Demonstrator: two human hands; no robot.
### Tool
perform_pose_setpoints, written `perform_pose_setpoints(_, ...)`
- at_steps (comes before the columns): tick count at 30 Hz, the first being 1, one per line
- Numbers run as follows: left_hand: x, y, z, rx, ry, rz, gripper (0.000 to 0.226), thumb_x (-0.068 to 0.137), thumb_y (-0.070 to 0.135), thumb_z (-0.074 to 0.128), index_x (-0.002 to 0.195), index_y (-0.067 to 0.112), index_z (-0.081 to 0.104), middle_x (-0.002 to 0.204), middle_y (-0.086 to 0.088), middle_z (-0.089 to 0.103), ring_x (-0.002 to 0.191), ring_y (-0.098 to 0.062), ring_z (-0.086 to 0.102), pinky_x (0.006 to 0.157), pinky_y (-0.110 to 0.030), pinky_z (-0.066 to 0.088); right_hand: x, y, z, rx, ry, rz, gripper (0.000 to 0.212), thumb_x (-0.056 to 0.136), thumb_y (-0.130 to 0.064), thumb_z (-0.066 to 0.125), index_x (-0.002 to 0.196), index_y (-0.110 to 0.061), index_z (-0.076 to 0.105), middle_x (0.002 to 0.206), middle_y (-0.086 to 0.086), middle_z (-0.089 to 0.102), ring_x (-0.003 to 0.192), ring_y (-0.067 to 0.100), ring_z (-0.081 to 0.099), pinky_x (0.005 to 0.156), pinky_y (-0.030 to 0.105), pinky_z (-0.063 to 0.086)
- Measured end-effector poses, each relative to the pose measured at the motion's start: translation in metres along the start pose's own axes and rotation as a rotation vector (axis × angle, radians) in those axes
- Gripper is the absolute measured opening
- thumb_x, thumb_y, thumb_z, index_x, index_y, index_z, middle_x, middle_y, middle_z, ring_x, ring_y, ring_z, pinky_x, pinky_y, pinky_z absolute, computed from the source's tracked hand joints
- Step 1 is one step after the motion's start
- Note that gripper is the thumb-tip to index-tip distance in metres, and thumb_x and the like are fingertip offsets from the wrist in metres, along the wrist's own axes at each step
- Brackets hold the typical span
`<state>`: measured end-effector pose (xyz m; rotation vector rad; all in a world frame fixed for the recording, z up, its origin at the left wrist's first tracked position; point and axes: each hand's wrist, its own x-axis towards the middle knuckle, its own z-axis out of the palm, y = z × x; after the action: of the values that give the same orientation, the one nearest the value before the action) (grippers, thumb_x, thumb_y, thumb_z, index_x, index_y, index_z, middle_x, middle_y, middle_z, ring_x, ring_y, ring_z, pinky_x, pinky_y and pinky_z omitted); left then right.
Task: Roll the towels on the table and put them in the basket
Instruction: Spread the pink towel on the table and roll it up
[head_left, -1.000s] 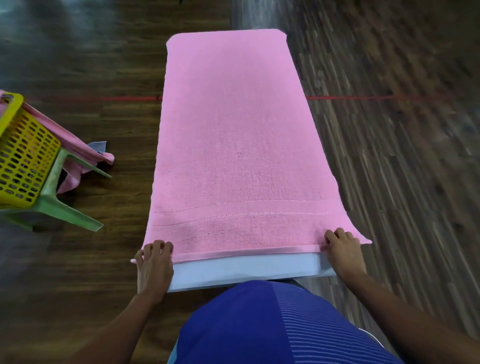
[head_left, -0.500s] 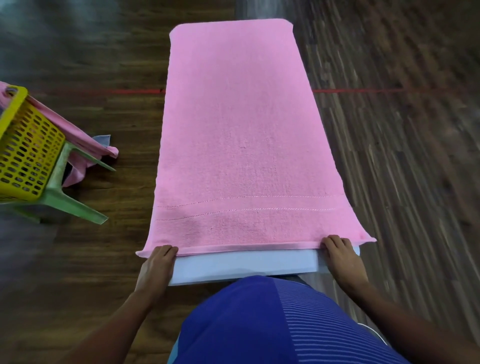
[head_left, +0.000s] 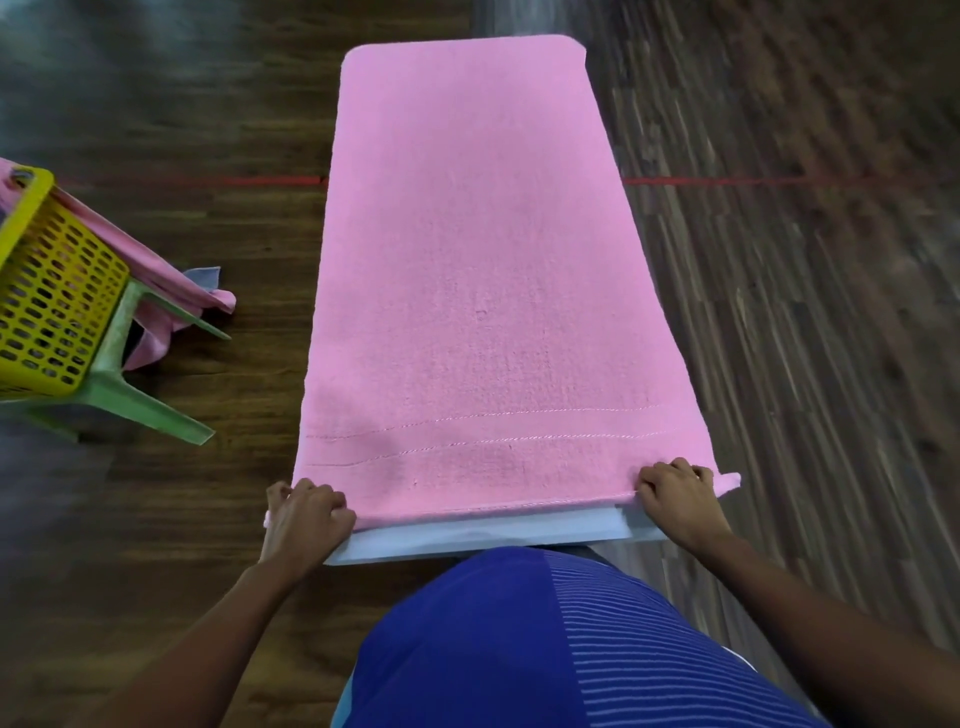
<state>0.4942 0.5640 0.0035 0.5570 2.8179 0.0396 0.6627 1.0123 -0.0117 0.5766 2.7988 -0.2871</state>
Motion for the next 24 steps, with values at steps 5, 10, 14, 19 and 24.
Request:
perform_pose_setpoints(5,0.008,0.013,-0.002,0.021,0.022,-0.089,0.007,0.079,0.016,0.062,0.074,0.017,0.056,0.071,0.000,0.055,0.074,-0.023,0.050,0.081,-0.047,0.031,0.002,-0.005,0.000,0.015,0.065,0.099,0.007,0.083,-0.023,0.059,0.089,-0.019,0.059,0.091,0.001,0.060,0.089,0.025,0.050,0.084,0.042,0.032)
perform_pose_setpoints(10,0.000,0.018,0.012,-0.048,0.189,-0.026,0.019,0.072,-0.009,0.066,0.084,0.004,0.059,0.082,-0.015,0.054,0.074,-0.032,0.047,0.063,-0.046,0.039,-0.005,-0.006,0.000,0.127,0.115,0.008,0.005,0.087,-0.009,0.063,0.090,-0.007,0.059,0.086,0.008,0.053,0.074,0.029,0.053,0.061,0.035,0.036)
perform_pose_setpoints(14,-0.013,0.017,0.026,-0.209,0.174,-0.004,0.025,0.073,-0.014,0.066,0.095,-0.003,0.064,0.088,-0.018,0.063,0.078,-0.032,0.055,0.064,-0.046,0.050,-0.020,-0.004,0.013,0.083,0.175,-0.119,0.020,0.075,0.000,0.067,0.088,-0.010,0.055,0.089,0.006,0.055,0.073,0.023,0.045,0.063,0.036,0.039)
perform_pose_setpoints(19,-0.027,0.005,0.028,-0.158,0.148,0.085,0.040,0.069,-0.007,0.074,0.108,-0.004,0.067,0.104,-0.019,0.067,0.095,-0.035,0.063,0.080,-0.049,0.056,-0.028,0.005,0.021,0.046,0.221,-0.106,0.024,0.082,-0.006,0.069,0.102,-0.013,0.057,0.105,0.003,0.059,0.089,0.023,0.050,0.072,0.036,0.046)
perform_pose_setpoints(24,-0.027,0.004,0.020,-0.150,0.135,0.120,0.042,0.064,-0.011,0.079,0.104,-0.002,0.069,0.096,-0.018,0.070,0.083,-0.035,0.068,0.061,-0.043,0.057,-0.023,0.005,0.015,0.057,0.219,-0.088,0.020,0.082,-0.006,0.068,0.099,-0.014,0.061,0.102,0.001,0.063,0.092,0.025,0.055,0.068,0.039,0.051)
